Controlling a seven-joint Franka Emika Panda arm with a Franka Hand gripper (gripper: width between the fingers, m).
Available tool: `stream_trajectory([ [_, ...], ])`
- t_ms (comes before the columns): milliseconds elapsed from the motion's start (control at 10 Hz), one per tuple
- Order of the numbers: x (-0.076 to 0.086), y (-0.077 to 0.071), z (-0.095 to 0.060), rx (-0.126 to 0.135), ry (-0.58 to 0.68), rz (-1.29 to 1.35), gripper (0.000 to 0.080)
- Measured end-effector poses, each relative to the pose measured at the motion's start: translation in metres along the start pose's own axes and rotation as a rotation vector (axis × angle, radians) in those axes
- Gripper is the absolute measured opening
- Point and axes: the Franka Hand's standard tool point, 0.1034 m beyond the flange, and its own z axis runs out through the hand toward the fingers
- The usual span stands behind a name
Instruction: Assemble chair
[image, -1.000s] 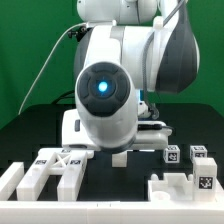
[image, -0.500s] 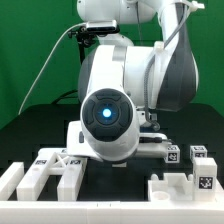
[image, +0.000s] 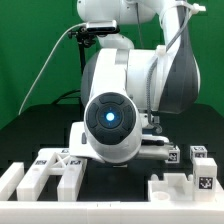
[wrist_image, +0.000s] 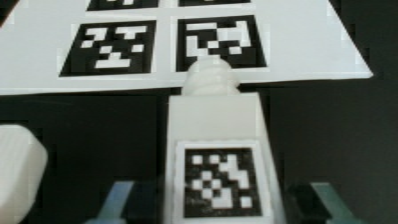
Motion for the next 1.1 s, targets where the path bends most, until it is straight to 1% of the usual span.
stream_trajectory([
  [500, 0.0, 0.0, -0.002, 0.0, 0.003, -0.003, 0.0284],
  [600, -0.002, -0.004, -0.021, 0.002, 0.027, -0.027, 0.0284],
  [700, -0.008, -0.007, -0.047, 0.004, 0.062, -0.038, 0.0284],
  [800, -0.018, -0.011, -0.065, 0.012, 0.059, -0.045, 0.0284],
  [900, -0.025, -0.013, -0.089, 0.013, 0.086, -0.053, 0.0284],
  [1000, -0.031, -0.012, -0.097, 0.016, 0.095, -0.052, 0.0284],
  [1100, -0.02, -0.011, -0.099, 0.015, 0.172, -0.052, 0.0284],
])
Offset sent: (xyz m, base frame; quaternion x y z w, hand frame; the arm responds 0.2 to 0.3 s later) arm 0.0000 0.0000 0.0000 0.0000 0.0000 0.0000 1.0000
